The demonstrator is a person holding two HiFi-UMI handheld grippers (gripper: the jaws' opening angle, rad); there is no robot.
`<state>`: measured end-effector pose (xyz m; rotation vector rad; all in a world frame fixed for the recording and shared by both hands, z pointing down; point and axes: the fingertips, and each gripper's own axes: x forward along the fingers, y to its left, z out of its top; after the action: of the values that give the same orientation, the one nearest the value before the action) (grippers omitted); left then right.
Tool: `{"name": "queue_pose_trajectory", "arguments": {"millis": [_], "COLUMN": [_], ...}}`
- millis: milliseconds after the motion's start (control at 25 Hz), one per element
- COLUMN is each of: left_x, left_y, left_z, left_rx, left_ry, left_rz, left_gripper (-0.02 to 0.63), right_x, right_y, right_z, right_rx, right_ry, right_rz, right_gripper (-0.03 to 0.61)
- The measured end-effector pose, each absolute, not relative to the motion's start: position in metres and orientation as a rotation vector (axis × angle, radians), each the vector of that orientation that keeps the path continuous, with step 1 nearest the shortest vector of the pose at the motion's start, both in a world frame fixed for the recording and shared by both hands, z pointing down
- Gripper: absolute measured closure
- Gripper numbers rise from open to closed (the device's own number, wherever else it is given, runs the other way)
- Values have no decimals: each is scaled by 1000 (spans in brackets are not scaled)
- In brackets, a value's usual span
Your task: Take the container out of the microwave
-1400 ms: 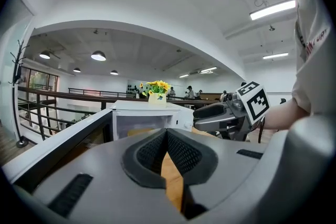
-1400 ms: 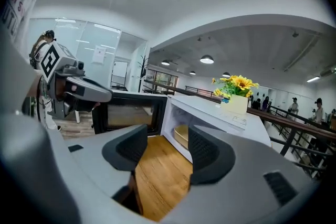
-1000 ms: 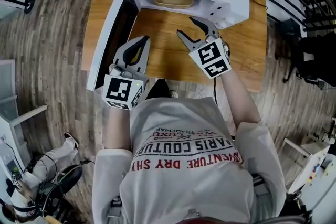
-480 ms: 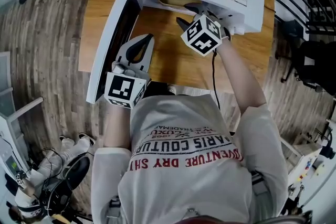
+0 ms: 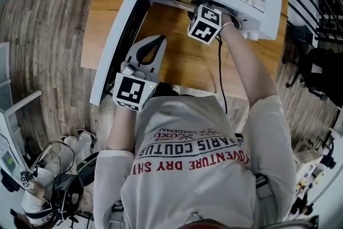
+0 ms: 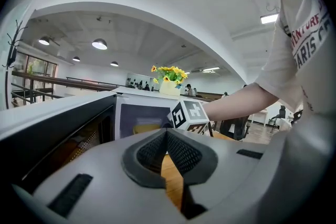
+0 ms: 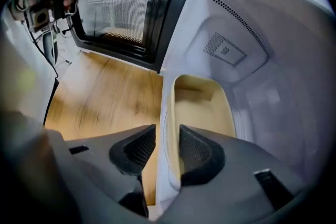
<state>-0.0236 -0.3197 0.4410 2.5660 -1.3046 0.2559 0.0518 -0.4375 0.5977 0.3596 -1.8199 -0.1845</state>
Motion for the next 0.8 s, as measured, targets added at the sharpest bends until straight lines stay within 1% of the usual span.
{"name": "queue_pose_trajectory", "arguments": {"millis": [200, 480, 800], "left_x": [-10, -14, -9], "left_y": [-311, -306, -268], "left_z": [443, 434, 421], "left_rx": [2570, 2591, 2613], "left_ry": [-1322, -1328, -1346], "left_rz": [245, 248, 241], "left_gripper": [601, 601, 601], "right_x": [68, 69, 74], "right_y": [-434, -420, -360], "right_z": [606, 591, 554], "right_rx": [344, 374, 491], "right_ry": [-1789, -1831, -1952], "right_rz": [-249, -249, -174], "right_gripper": [525, 543, 548]}}
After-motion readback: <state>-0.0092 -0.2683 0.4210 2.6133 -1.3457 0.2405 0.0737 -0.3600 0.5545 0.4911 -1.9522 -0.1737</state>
